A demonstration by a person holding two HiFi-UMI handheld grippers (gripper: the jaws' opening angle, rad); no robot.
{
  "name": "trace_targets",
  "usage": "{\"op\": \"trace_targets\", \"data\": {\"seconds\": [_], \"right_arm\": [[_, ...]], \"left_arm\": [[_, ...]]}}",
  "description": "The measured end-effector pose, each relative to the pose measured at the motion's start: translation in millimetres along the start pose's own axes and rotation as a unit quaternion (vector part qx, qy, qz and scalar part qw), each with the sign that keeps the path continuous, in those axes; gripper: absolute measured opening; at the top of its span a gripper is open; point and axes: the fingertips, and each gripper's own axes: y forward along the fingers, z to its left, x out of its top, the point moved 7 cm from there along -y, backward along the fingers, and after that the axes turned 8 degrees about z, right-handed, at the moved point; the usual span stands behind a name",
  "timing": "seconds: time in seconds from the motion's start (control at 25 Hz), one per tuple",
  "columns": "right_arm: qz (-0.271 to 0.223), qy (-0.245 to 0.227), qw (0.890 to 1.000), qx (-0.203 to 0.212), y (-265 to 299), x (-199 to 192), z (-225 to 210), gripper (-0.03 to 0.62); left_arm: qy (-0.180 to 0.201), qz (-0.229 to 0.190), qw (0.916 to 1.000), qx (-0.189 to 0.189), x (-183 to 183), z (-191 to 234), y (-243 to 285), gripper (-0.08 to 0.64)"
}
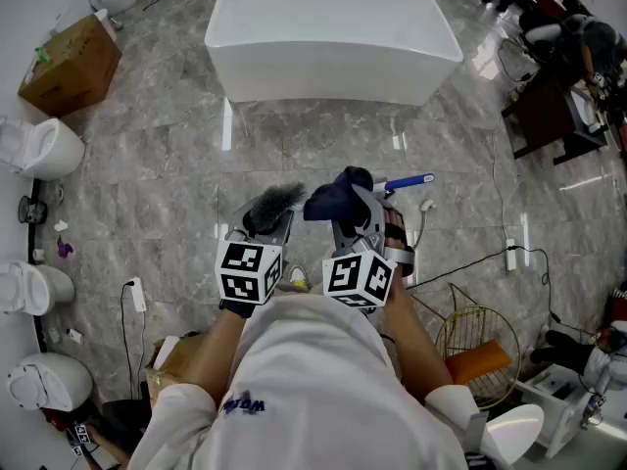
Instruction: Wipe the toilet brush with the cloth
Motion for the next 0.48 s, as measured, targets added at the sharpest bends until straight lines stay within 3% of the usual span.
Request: {"op": "trace_targets", "data": {"seconds": [0.16, 0.28, 0.36, 0.48], "right_arm": [[0.001, -0.033, 0.999, 0.018, 3.2, 0.6, 2.6, 0.173], [0.009, -0.046, 0.998, 0.035, 7.1, 7.7, 8.1, 0.179], [-0.002, -0.063, 0.998, 0.012, 3.8, 13.2, 8.9, 0.191], [-0.014, -0.157, 0.987, -0.03, -1.4, 21.6, 18.0, 0.211]], "left_arm": [[0.009, -0.009, 0.9995, 0.029, 1.6, -2.0, -2.8, 0.125], [-0.011, -0.004, 0.9992, 0.037, -0.2, 0.9, -2.1, 0.109], [-0.036, -0.007, 0.9989, 0.029, -0.8, 3.5, -2.0, 0.11], [-0.058, -0.011, 0.998, 0.021, 1.4, 6.8, -2.0, 0.114]]}}
